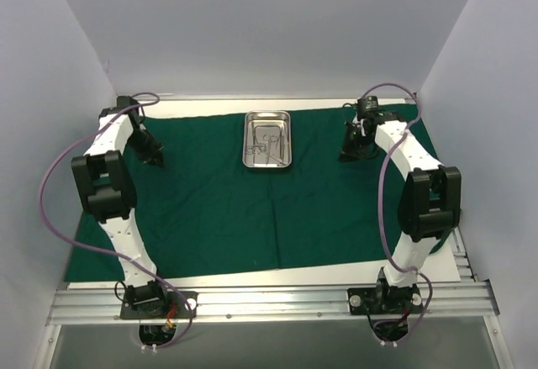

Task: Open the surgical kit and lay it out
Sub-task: Smooth out the surgical kit at the center of the board.

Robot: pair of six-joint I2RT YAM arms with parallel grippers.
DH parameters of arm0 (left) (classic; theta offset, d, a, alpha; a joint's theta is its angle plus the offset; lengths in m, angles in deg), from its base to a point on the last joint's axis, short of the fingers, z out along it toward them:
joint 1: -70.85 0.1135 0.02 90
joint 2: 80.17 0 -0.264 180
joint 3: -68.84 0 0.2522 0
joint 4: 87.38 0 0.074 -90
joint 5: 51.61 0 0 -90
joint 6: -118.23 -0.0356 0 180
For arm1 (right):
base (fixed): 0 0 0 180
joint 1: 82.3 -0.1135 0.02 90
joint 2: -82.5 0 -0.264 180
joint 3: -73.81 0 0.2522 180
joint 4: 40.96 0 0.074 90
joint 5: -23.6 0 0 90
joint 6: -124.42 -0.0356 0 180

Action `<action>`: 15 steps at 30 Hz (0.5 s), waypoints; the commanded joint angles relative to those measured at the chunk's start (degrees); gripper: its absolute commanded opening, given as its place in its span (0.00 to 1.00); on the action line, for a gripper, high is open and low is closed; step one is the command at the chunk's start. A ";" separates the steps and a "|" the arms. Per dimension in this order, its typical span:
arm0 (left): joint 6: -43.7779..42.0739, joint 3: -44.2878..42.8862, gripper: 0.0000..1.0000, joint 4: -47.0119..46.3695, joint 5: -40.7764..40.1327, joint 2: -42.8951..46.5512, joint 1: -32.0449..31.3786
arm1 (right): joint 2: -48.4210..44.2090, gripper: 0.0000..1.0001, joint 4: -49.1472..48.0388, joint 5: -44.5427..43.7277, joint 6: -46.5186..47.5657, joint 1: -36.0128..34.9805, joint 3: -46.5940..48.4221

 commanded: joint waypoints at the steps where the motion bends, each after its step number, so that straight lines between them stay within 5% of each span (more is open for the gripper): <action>1: 2.06 -7.92 0.02 -0.55 -3.02 -7.06 -0.40 | 4.70 0.00 0.37 -2.40 -0.93 -0.20 3.80; 15: 1.80 -46.85 0.02 10.79 2.40 -37.32 0.21 | 19.82 0.00 -8.86 3.93 -9.99 1.20 5.39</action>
